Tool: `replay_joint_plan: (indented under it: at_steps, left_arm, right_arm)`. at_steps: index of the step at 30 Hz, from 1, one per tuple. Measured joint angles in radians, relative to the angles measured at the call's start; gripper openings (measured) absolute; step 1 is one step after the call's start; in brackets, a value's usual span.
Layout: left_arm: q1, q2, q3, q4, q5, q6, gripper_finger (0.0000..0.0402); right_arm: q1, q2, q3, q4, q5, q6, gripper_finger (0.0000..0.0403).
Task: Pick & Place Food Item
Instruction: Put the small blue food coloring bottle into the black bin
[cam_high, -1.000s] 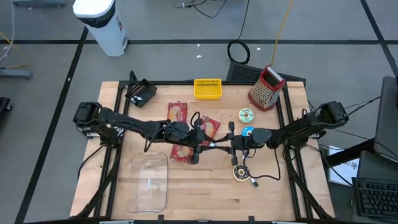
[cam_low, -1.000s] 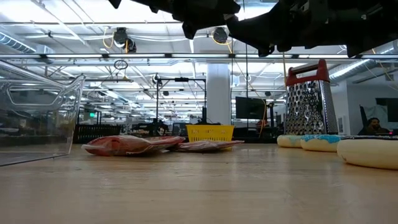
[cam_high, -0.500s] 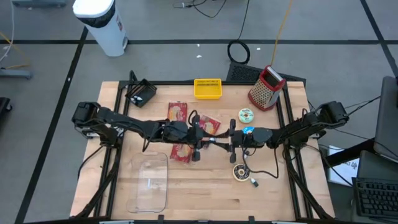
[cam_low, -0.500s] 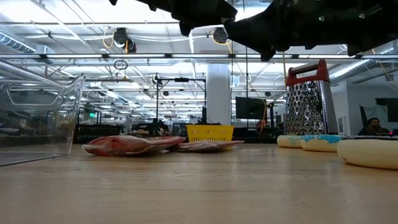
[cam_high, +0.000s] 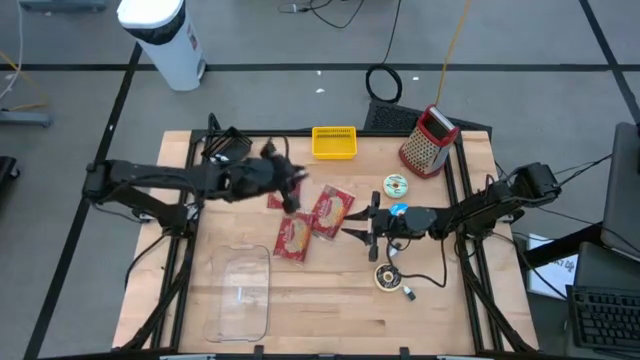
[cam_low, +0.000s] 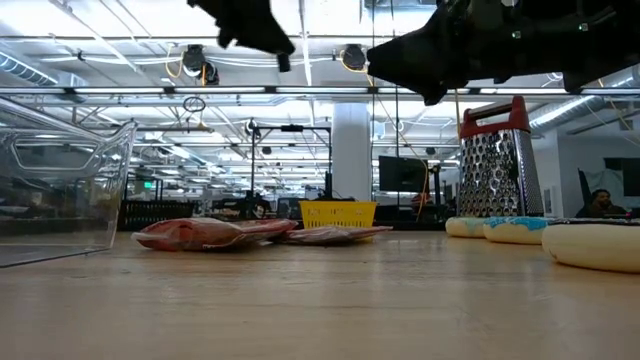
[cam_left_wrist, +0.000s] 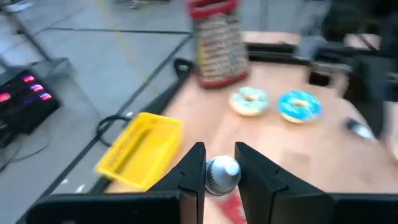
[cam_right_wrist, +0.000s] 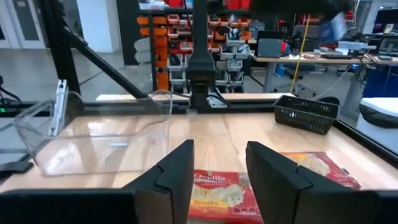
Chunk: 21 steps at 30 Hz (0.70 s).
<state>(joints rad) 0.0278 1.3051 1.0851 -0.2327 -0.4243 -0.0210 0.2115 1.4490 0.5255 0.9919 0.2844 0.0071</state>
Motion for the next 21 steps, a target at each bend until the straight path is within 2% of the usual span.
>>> replay_joint_plan:
  at_steps: [3, 5, 10, 16, 19, 21]
  left_arm:
    - [0.066, -0.056, -0.025, -0.065, 0.004, -0.019, 0.0063]
    - [0.116, -0.088, -0.060, -0.043, 0.001, -0.021, 0.0067]
    - [0.279, -0.205, -0.246, -0.011, 0.008, -0.079, 0.0063]
    - [0.529, -0.378, -0.454, 0.029, 0.028, -0.182, 0.0071]
    - [0.645, -0.423, -0.533, 0.060, 0.043, -0.255, 0.0073]
    - [0.707, -0.425, -0.582, 0.077, 0.091, -0.290, 0.0071]
  right_arm:
    - [0.000, 0.001, 0.000, -0.009, 0.000, 0.000, 0.0133]
    - [0.000, 0.001, 0.000, -0.013, 0.000, 0.000, 0.0134]
    - [0.000, 0.001, 0.000, -0.037, 0.000, 0.000, 0.0136]
    - [-0.015, 0.001, 0.000, -0.061, 0.002, 0.000, 0.0133]
    - [-0.028, 0.001, 0.000, -0.070, 0.002, 0.001, 0.0134]
    - [-0.035, 0.001, 0.000, -0.078, 0.002, 0.009, 0.0135]
